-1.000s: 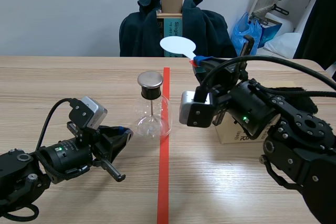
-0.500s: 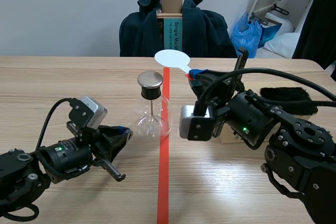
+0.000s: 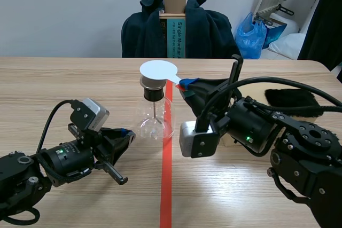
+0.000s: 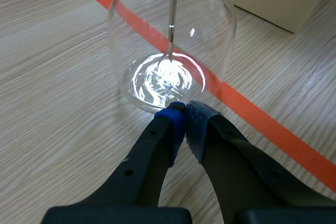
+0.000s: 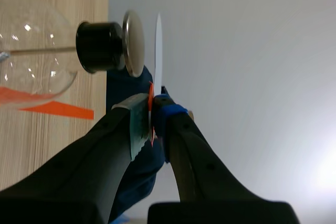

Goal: Do the electroscope experiment.
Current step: 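Move the plate toward and away from the electroscope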

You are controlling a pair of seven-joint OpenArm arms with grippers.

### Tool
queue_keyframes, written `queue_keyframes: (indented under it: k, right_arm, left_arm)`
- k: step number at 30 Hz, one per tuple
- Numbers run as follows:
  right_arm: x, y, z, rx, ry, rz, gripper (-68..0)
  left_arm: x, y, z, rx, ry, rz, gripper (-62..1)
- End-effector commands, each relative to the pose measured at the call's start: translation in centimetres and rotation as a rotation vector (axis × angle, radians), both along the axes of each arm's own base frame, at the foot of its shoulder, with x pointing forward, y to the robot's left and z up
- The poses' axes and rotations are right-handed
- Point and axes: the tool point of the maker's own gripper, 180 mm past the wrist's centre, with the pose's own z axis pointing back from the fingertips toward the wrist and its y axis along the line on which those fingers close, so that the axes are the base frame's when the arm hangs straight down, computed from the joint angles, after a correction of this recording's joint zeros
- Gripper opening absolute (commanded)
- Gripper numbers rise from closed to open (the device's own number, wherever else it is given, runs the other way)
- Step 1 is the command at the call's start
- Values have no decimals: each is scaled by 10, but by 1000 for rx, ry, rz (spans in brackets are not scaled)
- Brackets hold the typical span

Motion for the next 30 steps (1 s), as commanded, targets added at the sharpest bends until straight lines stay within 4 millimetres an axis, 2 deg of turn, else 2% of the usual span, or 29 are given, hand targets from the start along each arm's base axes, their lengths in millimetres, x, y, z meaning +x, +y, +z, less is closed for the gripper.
queue_keyframes:
  k: [1,16,23,30]
  right_arm:
    - [4,-3,8,2,-32,4,-667]
    - [0,0,8,2,-33,30,-667]
    - [15,-12,7,-2,-28,-77,-667]
    - [36,-34,6,-8,-24,-245,-667]
  left_arm:
    - [8,-2,15,-31,-41,4,-578]
    - [8,-2,15,-31,-41,4,-577]
    - [8,-2,15,-31,-41,4,-577]
    - [8,-2,15,-32,-41,4,-577]
